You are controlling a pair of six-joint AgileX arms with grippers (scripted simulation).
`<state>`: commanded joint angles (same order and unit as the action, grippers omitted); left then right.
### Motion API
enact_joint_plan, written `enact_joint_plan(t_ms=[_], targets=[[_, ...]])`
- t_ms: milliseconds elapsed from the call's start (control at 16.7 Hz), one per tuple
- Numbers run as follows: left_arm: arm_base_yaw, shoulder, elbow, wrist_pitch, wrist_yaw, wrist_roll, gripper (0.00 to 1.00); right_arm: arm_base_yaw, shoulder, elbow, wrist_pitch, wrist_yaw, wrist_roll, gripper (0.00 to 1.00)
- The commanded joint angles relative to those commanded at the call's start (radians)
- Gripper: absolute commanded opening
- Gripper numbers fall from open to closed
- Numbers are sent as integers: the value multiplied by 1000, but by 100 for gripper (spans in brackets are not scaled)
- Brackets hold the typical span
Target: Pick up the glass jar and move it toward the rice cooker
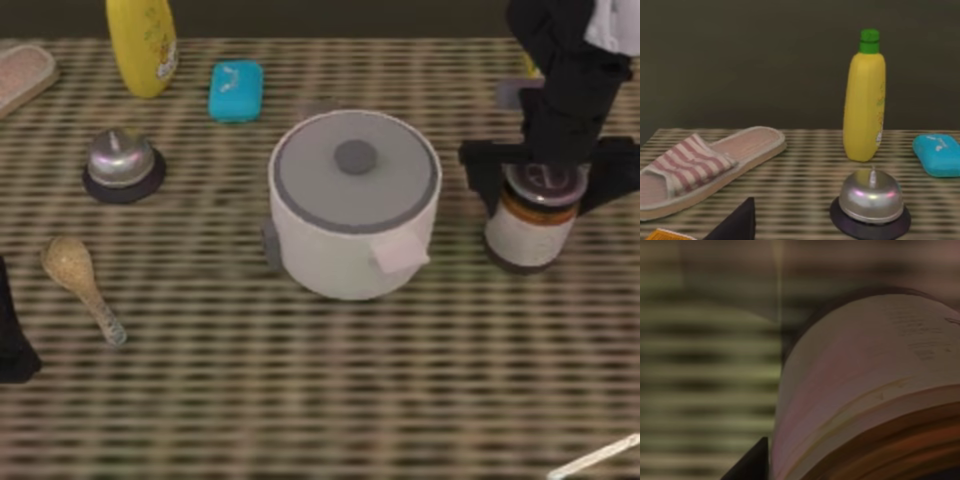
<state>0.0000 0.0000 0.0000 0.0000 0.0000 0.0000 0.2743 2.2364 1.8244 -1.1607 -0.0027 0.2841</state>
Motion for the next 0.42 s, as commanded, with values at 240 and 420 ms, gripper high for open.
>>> enact_joint_plan(t_ms=[240,420], targets=[[0,0,0,0,0,0,100,0,0,0,0,0,0,100],[0,0,0,0,0,0,100,0,0,0,0,0,0,100]])
